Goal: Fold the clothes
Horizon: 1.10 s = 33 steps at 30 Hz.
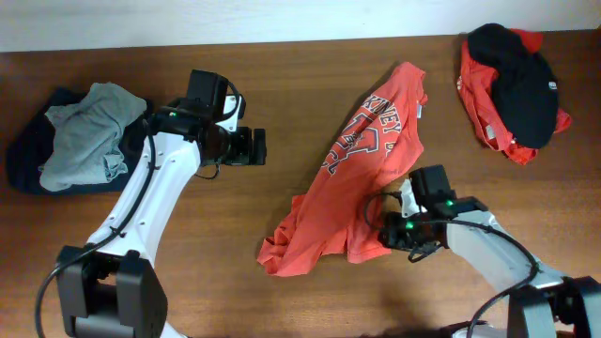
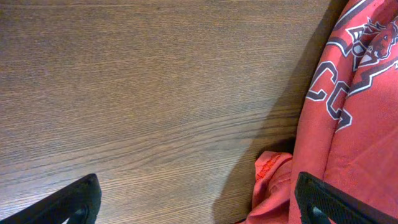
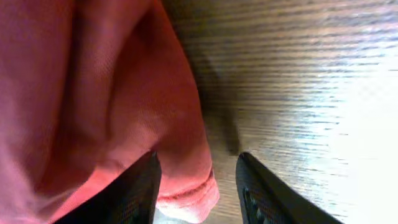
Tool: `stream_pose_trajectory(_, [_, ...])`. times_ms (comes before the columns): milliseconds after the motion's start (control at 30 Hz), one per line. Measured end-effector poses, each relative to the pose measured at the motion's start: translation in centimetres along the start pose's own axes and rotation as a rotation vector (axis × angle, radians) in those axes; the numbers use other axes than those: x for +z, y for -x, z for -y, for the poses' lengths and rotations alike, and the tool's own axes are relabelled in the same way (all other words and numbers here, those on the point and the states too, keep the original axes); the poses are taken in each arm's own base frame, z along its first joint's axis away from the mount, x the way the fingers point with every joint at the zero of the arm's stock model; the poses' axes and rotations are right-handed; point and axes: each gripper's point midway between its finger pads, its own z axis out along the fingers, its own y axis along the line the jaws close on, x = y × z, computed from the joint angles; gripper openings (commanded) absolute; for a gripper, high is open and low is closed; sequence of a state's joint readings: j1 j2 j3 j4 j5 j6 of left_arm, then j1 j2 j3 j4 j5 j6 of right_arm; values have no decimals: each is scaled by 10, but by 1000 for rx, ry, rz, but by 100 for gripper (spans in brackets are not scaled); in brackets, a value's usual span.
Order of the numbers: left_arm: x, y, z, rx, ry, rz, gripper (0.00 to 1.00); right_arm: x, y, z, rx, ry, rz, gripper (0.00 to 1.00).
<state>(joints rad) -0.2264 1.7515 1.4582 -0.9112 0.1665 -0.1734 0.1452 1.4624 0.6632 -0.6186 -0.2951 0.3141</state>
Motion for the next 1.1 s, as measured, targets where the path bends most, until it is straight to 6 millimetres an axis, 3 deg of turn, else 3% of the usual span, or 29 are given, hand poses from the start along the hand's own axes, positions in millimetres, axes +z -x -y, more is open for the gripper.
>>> stream_pose_trajectory(267, [0, 3, 1, 2, -2, 12, 99, 8, -7, -5, -48, -21, -28, 28])
stream_pose_trajectory(467, [0, 3, 0, 2, -2, 11, 99, 11, -9, -7, -77, -46, -28, 4])
stream_pose_trajectory(800, [0, 3, 0, 2, -2, 11, 99, 7, -9, -4, -65, -71, -35, 4])
stream_pose_trajectory(900, [0, 2, 0, 1, -1, 9, 99, -6, -3, -9, -64, -84, -49, 4])
stream_pose_trajectory(967, [0, 1, 0, 1, 1, 4, 99, -27, 15, -22, -80, -79, -25, 4])
stream_pose_trajectory(1100, [0, -2, -1, -1, 4, -5, 99, -92, 73, -60, -139, -64, 129, 4])
